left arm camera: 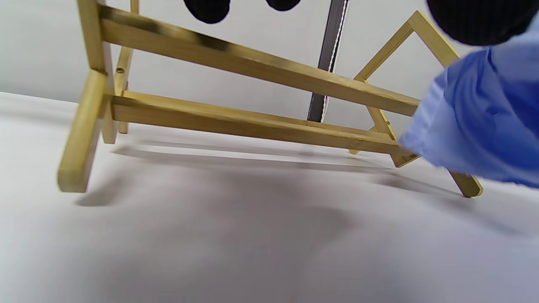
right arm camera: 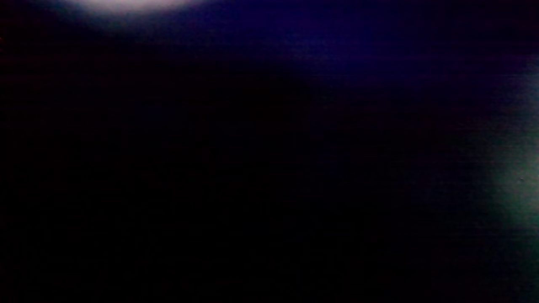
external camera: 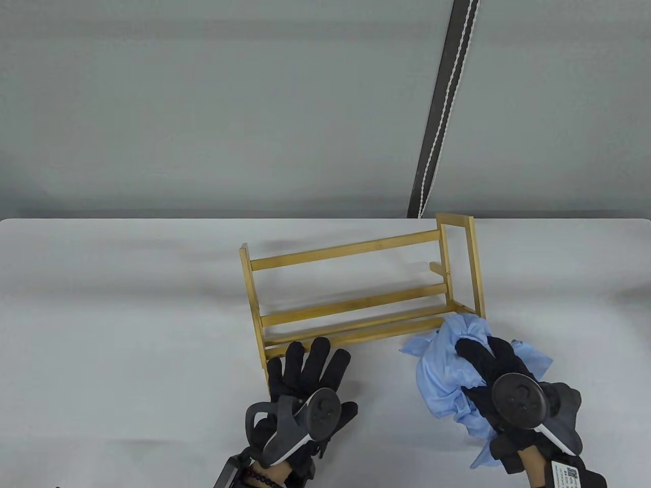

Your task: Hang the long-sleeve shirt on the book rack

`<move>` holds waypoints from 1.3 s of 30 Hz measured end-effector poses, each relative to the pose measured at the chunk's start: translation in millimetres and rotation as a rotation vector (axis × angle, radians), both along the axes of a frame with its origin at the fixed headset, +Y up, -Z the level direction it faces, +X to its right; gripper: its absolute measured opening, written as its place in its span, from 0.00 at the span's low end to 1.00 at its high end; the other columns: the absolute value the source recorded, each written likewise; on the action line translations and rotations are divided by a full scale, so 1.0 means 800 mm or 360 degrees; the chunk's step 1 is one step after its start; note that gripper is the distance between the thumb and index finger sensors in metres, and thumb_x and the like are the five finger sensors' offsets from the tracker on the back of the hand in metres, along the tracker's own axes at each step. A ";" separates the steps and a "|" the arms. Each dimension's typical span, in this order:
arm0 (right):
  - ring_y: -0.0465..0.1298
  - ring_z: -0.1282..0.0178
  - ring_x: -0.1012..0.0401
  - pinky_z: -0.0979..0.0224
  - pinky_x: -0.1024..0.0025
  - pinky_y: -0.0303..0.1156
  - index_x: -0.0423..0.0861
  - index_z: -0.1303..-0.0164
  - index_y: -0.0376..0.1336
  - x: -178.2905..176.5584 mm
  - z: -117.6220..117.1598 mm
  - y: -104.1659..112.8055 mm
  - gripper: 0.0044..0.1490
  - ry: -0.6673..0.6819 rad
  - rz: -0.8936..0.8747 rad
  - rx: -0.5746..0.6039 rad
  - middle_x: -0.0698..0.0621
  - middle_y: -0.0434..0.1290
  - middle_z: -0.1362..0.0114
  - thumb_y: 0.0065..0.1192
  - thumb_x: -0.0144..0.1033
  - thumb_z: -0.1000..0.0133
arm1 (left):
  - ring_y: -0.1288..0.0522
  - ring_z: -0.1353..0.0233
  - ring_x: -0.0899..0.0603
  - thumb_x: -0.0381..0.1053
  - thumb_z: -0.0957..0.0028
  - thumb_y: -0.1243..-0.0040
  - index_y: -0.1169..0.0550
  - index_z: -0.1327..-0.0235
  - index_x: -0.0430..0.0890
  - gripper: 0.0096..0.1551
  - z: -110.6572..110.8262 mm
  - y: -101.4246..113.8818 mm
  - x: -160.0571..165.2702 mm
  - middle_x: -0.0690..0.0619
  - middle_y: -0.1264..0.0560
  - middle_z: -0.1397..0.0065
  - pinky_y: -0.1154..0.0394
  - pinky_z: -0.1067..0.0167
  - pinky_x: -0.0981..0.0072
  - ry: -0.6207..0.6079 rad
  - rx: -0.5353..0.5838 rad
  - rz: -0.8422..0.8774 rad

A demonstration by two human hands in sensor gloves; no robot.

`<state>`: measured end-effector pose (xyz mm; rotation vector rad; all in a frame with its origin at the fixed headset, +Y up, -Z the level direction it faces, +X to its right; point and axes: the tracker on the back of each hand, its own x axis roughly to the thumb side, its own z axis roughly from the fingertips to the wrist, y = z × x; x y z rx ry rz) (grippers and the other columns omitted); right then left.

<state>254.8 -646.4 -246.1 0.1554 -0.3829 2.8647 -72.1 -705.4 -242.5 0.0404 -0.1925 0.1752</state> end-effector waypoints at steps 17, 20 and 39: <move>0.83 0.43 0.56 0.60 0.72 0.84 0.70 0.30 0.55 -0.042 -0.052 0.062 0.48 0.0091 -0.0040 0.0158 0.44 0.66 0.23 0.85 0.42 0.54 | 0.45 0.10 0.34 0.82 0.68 0.48 0.53 0.22 0.76 0.56 0.001 0.001 -0.001 0.62 0.53 0.06 0.46 0.20 0.31 0.0009 0.0008 -0.0015; 0.83 0.43 0.56 0.60 0.71 0.84 0.70 0.30 0.55 -0.052 -0.067 0.063 0.48 0.0116 -0.0051 0.0155 0.44 0.66 0.23 0.85 0.42 0.54 | 0.45 0.10 0.34 0.82 0.68 0.49 0.53 0.22 0.77 0.56 0.001 0.001 0.000 0.62 0.53 0.06 0.46 0.20 0.31 0.0010 0.0006 -0.0022; 0.83 0.42 0.56 0.59 0.71 0.83 0.71 0.29 0.55 -0.100 -0.150 0.071 0.49 0.0200 -0.0010 0.0125 0.45 0.66 0.22 0.84 0.43 0.54 | 0.45 0.10 0.34 0.82 0.67 0.49 0.53 0.22 0.76 0.56 0.000 0.000 0.003 0.62 0.52 0.06 0.46 0.21 0.30 -0.0006 0.0005 -0.0033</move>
